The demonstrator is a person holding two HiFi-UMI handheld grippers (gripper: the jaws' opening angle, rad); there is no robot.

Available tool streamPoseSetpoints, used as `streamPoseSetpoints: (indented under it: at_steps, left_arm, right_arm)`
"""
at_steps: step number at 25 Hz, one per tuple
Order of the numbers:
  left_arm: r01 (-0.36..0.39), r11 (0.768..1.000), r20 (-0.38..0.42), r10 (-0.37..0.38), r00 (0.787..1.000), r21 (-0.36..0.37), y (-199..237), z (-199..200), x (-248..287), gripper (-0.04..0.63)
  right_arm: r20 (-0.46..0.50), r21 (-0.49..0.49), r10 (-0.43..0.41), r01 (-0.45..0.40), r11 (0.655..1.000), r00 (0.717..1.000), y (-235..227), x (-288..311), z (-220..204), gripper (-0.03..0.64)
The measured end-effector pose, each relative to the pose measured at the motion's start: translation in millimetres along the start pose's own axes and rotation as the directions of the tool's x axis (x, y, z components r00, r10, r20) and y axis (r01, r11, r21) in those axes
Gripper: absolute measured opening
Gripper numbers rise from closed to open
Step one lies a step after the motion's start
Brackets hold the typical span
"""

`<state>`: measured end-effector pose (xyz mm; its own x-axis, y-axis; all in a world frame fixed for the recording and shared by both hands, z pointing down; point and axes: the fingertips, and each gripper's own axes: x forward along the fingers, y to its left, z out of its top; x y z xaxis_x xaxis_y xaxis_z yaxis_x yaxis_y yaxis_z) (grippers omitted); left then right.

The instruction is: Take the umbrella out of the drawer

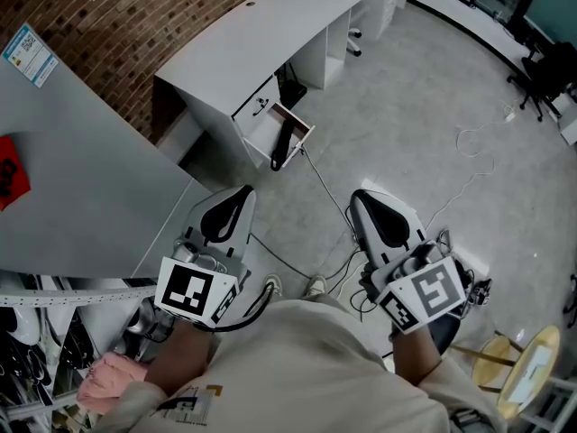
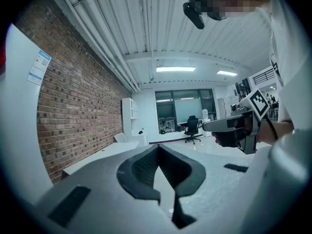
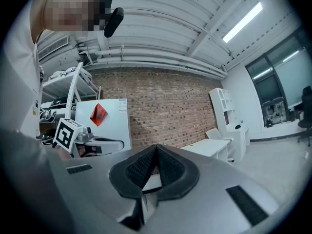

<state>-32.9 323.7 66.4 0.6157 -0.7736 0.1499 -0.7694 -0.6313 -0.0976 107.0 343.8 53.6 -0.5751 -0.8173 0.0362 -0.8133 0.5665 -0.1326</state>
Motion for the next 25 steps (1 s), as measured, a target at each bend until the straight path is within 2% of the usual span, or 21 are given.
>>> streamPoseSetpoints:
  at_steps: [16,25]
  left_arm:
    - [-0.052,0.999,-0.015,0.052,0.999,0.014,-34,-5,17,0.008]
    - [-0.032,0.999,-0.018,0.032,0.999,0.007,-38,-11,34,0.008]
  right_arm:
    - [0.038,-0.008,0.037,-0.037,0.999,0.999,-19,-20,4,0.006]
    - [0.007,-0.005,0.048,-0.048,0.999,0.999,-28,-13,-7,0.008]
